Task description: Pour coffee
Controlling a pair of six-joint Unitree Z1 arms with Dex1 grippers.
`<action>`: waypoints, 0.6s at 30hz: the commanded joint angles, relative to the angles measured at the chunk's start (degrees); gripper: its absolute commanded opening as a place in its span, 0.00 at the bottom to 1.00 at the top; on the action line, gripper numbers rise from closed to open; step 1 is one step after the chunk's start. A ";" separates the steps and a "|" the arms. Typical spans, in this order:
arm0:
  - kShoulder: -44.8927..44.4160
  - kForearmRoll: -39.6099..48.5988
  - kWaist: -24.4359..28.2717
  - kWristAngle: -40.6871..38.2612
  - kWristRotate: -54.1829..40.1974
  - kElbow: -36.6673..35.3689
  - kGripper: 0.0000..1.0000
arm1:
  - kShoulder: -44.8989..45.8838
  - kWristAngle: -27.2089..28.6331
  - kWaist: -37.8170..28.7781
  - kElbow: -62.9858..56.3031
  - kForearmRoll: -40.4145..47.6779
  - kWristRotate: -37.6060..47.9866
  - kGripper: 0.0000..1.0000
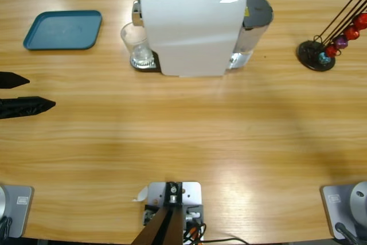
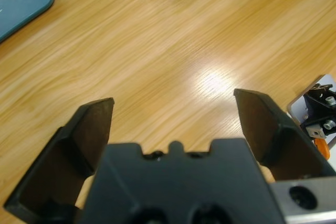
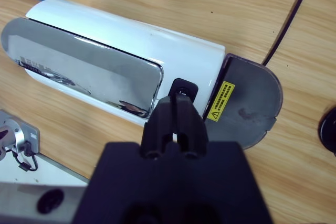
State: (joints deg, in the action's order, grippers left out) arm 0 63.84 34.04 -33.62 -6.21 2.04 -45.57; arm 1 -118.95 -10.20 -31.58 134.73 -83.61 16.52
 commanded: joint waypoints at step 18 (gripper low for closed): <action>-0.59 -1.38 -1.87 0.85 0.95 2.34 0.99 | 16.81 7.45 -5.70 -3.05 -0.31 -0.61 0.00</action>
State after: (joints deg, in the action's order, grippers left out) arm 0 63.85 33.68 -34.24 -6.20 2.04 -45.56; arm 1 -115.90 -5.38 -32.23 132.92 -82.14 16.36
